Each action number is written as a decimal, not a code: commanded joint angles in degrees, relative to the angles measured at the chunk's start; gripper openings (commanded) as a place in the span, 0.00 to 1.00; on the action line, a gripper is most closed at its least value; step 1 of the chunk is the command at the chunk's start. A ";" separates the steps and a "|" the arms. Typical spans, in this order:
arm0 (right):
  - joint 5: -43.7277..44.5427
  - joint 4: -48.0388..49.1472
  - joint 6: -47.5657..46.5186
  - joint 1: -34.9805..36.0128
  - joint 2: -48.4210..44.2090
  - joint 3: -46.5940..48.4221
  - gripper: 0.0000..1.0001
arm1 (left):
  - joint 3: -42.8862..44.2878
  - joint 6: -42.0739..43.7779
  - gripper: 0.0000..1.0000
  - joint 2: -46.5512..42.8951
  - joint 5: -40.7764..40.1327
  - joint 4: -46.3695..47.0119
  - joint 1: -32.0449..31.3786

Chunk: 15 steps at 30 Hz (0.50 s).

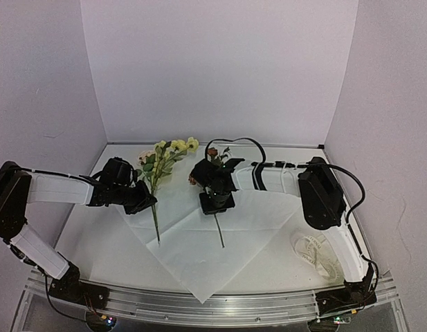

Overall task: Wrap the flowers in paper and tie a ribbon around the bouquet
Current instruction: Adjust the fake flower on the flattened wrapping paper.

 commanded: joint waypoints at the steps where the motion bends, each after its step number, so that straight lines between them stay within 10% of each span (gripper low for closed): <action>1: 5.68 0.14 2.23 -0.17 -7.19 2.88 0.00 | 0.45 0.22 0.00 -2.15 -0.91 3.26 0.15; 15: 3.58 2.81 5.49 -6.26 1.19 13.05 0.00 | 2.42 2.05 0.00 -3.13 -1.14 1.24 0.13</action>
